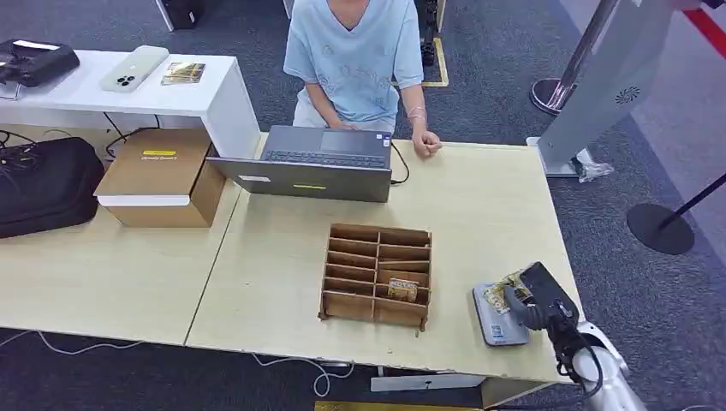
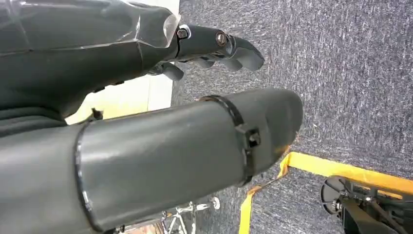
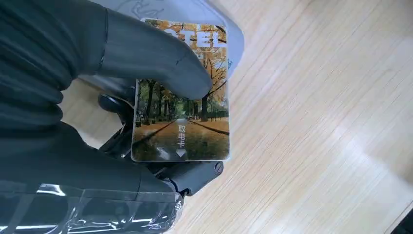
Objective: Pass the card to the sensor for recognition and then transmit it.
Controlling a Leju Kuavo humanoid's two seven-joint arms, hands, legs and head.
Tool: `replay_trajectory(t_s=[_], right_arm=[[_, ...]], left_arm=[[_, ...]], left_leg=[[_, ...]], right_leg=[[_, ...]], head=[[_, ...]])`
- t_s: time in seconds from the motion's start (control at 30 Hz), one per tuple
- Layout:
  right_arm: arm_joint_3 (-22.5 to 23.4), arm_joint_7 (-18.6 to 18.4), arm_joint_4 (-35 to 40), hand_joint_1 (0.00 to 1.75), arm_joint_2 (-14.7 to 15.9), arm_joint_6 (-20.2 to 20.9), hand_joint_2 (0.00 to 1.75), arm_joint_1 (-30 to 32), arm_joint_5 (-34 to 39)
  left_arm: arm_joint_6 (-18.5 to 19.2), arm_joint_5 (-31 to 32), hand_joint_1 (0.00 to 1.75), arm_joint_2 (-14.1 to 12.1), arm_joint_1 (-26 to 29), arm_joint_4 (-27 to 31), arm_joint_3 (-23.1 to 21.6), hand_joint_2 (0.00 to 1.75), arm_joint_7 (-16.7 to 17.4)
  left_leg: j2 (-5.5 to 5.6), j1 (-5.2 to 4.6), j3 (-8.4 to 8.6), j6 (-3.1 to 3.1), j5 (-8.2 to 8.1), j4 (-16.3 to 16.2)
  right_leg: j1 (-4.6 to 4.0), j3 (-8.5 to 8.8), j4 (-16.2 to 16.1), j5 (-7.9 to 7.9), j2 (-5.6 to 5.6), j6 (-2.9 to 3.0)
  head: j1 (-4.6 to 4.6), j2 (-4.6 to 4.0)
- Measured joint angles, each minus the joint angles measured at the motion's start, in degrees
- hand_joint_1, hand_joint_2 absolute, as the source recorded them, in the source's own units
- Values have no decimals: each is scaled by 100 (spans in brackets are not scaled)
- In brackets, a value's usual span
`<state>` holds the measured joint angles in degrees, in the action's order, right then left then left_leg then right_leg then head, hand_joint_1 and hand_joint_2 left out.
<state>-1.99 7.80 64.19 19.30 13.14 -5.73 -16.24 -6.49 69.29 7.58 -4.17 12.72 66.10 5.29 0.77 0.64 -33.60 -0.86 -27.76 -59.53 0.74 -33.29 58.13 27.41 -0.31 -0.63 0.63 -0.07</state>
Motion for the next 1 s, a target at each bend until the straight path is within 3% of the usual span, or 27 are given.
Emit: replay_trajectory(t_s=[0.6, 0.87, 1.0], right_arm=[[48, 81, 48, 175, -68, -50, 175, 5, -192], [168, 133, 746, 175, -68, -79, 175, 186, -332], [223, 199, 1205, 175, -29, -322, 175, 199, -691]], left_arm=[[-13, 2, 0, 2, 0, 0, 0, 0, -13], [-13, 13, 0, -2, 4, 0, 0, 0, -59], [-15, 24, 0, 2, 8, 0, 0, 0, -125]], left_leg=[[-1, 0, 1, 0, 0, 0], [-1, 0, -1, 0, 0, 0], [-2, 0, -3, 0, 0, 0]], right_leg=[[0, 1, 0, 0, 1, 0], [0, -1, 0, 0, 1, 0], [0, -1, 0, 0, 1, 0]], head=[[2, 0], [0, 0], [2, 0]])
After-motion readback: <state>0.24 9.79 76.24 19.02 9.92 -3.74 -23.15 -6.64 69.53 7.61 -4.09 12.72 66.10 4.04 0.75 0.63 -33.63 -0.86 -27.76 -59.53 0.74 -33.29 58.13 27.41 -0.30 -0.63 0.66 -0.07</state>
